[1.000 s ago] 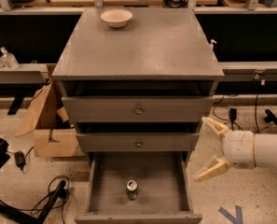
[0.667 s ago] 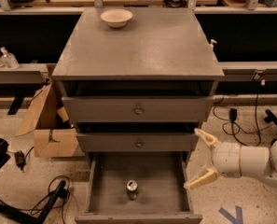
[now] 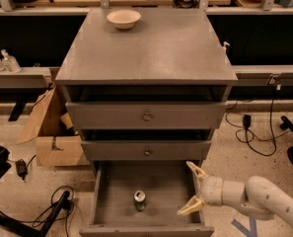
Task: Pick green can from bottom drawer and place on counter
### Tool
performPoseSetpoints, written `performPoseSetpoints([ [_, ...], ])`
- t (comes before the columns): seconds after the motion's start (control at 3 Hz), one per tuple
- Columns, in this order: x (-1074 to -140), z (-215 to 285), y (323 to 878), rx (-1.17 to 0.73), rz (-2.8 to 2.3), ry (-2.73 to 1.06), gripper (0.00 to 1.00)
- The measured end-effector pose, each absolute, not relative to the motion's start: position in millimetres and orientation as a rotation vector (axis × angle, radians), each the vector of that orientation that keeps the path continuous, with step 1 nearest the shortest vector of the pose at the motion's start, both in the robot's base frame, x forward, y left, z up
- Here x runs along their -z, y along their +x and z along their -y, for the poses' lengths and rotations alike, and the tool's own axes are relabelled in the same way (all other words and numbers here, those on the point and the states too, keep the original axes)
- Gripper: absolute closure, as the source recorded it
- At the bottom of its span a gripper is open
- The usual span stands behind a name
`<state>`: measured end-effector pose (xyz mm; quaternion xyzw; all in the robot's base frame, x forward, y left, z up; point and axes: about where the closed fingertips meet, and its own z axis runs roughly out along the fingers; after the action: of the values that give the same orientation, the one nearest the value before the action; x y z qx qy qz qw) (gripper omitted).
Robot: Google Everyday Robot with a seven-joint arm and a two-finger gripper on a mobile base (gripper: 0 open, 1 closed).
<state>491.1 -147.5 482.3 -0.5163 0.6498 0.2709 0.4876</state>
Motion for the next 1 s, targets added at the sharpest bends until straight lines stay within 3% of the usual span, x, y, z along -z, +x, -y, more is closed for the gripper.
performPoseSetpoints([
  [0.33, -386, 124, 505, -0.709, -1.592, -1.223, 0.00],
  [1.0, -330, 110, 513, -0.726, -1.644, -1.179, 0.00],
])
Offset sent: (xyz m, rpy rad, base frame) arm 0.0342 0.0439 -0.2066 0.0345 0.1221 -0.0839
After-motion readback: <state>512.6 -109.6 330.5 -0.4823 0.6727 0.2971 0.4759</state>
